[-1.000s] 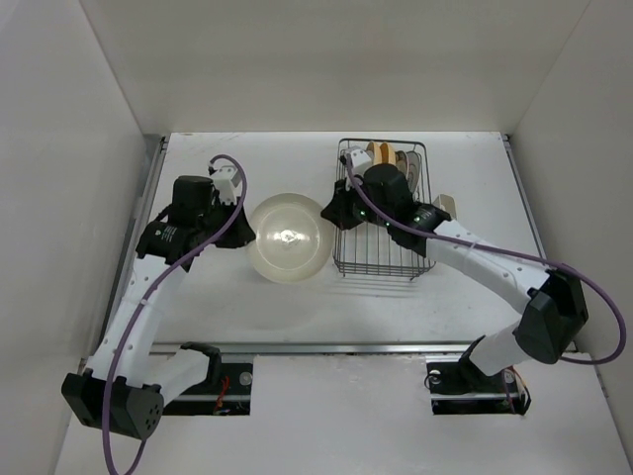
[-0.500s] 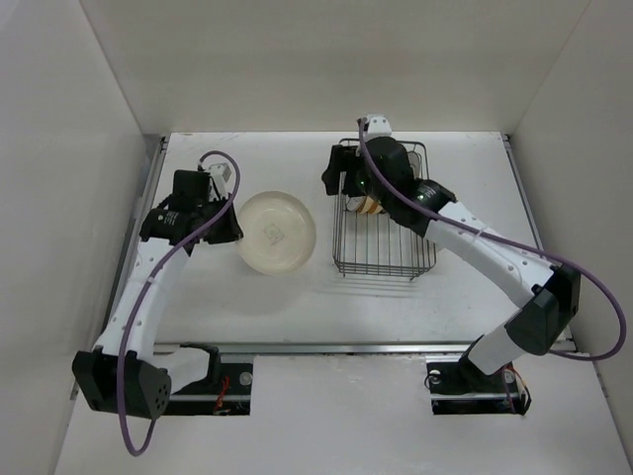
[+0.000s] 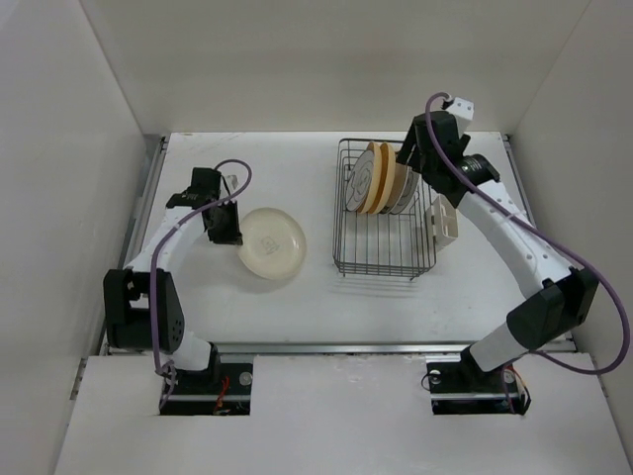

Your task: Unload the plates from the dish rack

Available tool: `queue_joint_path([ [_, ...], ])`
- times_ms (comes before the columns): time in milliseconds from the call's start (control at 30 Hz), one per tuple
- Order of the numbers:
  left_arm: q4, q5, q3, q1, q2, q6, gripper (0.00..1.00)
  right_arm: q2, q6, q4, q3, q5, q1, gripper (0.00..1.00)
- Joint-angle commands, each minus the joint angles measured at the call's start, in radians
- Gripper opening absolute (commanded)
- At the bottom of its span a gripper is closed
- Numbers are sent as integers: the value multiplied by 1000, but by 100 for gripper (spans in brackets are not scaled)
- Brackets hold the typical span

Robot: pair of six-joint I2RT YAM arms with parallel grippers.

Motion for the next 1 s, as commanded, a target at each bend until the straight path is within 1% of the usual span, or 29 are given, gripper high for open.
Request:
queue_joint_path([
  [0, 23, 18, 30, 31, 59, -7, 0, -5, 32, -31, -21, 8, -36, 77],
  [33, 23, 30, 21, 40, 71, -16, 0, -5, 32, -31, -34, 7, -45, 72],
  [100, 58, 40, -5, 55, 94, -36, 0, 16, 32, 1, -47, -20, -56, 66],
  [200, 76, 26, -28, 75, 119, -49, 0, 51, 32, 11, -47, -20, -65, 62],
  [333, 44, -5, -19, 75, 162, -49, 23, 103, 32, -1, -38, 18, -84, 60],
  [367, 34, -14, -10, 75, 171, -49, 33, 103, 32, -1, -38, 18, -96, 59],
  [467, 14, -14, -10, 75, 191, -49, 45, 130, 32, 8, -38, 18, -119, 55],
  [500, 14, -14, -10, 75, 191, -49, 50, 145, 32, 8, -38, 18, -119, 55],
  [533, 14, -14, -1, 75, 191, -49, 52, 154, 32, 8, -29, 18, -131, 54],
  [667, 3, -14, 9, 75, 162, -58, 57, 197, 32, 48, -28, -26, -144, 48],
  [733, -8, -14, 19, 75, 139, -47, 57, 212, 23, 62, -28, -36, -153, 43],
  [800, -20, -23, 39, 75, 97, -47, 57, 241, 10, 73, -28, -91, -153, 41],
  [867, -34, -32, 53, 75, 55, -27, 58, 261, -4, 73, -28, -143, -153, 32],
  [967, -91, -43, 91, 75, 31, -18, 58, 274, -13, 82, -28, -152, -153, 20],
])
